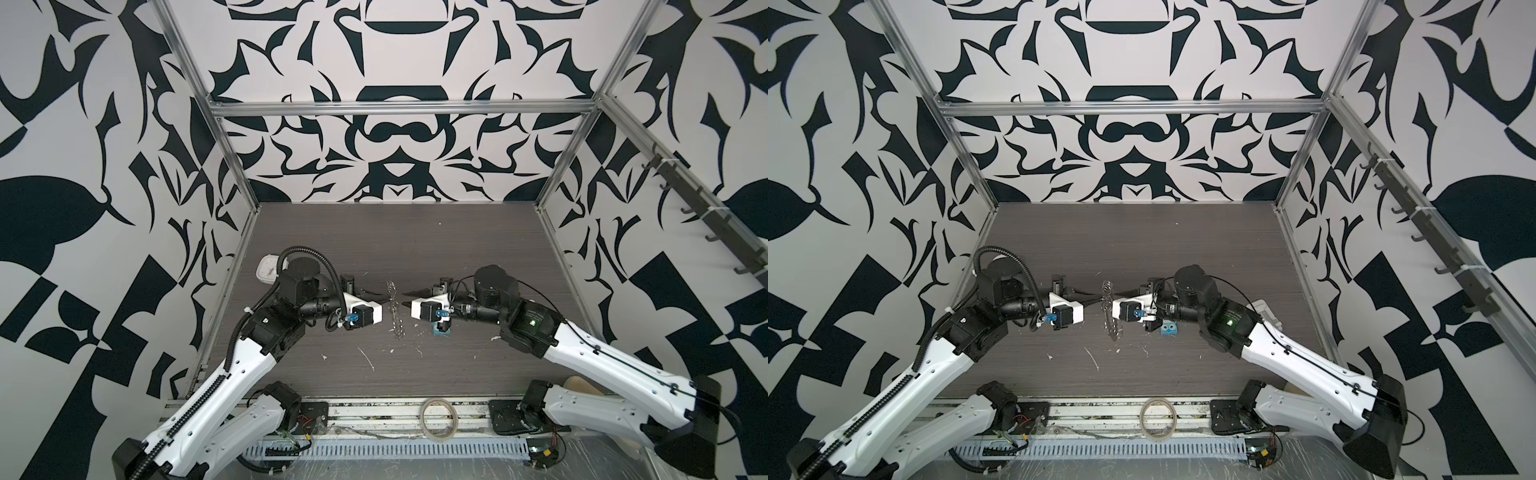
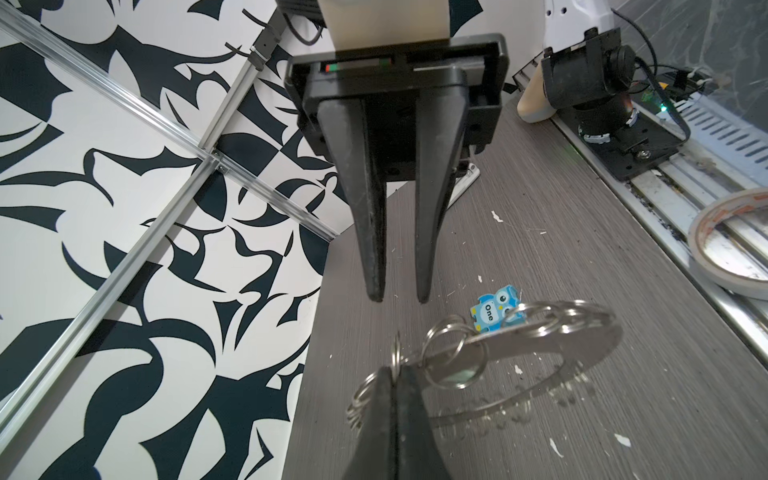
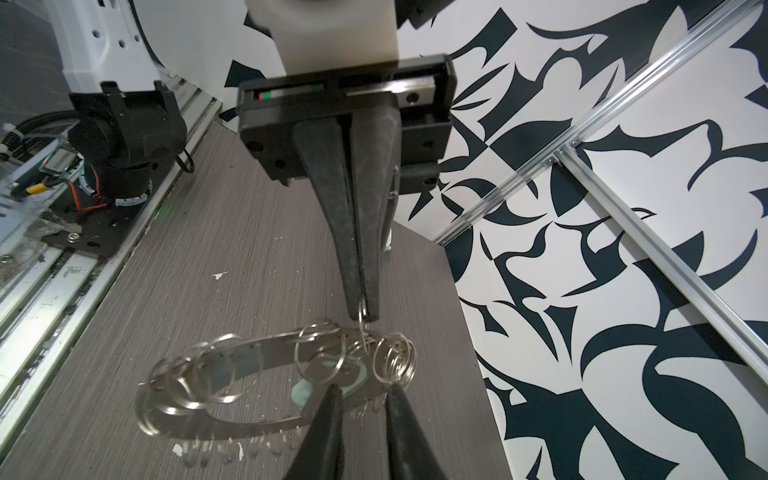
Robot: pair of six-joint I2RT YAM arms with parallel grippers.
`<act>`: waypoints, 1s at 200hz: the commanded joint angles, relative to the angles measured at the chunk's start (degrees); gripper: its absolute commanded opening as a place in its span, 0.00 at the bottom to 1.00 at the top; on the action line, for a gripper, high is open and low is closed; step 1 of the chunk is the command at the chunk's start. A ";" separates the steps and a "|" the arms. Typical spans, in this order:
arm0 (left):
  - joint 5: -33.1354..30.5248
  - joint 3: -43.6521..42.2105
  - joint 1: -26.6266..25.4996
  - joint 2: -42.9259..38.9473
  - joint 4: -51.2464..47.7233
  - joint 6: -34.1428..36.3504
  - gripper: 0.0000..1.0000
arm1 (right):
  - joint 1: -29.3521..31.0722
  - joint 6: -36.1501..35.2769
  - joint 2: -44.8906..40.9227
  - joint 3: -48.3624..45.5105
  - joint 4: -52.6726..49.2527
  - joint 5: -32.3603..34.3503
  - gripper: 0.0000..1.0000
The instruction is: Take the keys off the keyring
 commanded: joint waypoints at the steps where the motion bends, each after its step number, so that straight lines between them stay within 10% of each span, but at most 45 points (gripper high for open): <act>1: 1.48 0.64 -0.14 -1.73 1.81 -0.70 0.00 | 0.28 0.60 -0.75 1.52 3.05 1.91 0.28; 200: 2.86 1.14 -0.14 0.05 0.63 0.15 0.00 | 2.11 4.29 3.74 4.81 2.69 -2.80 0.15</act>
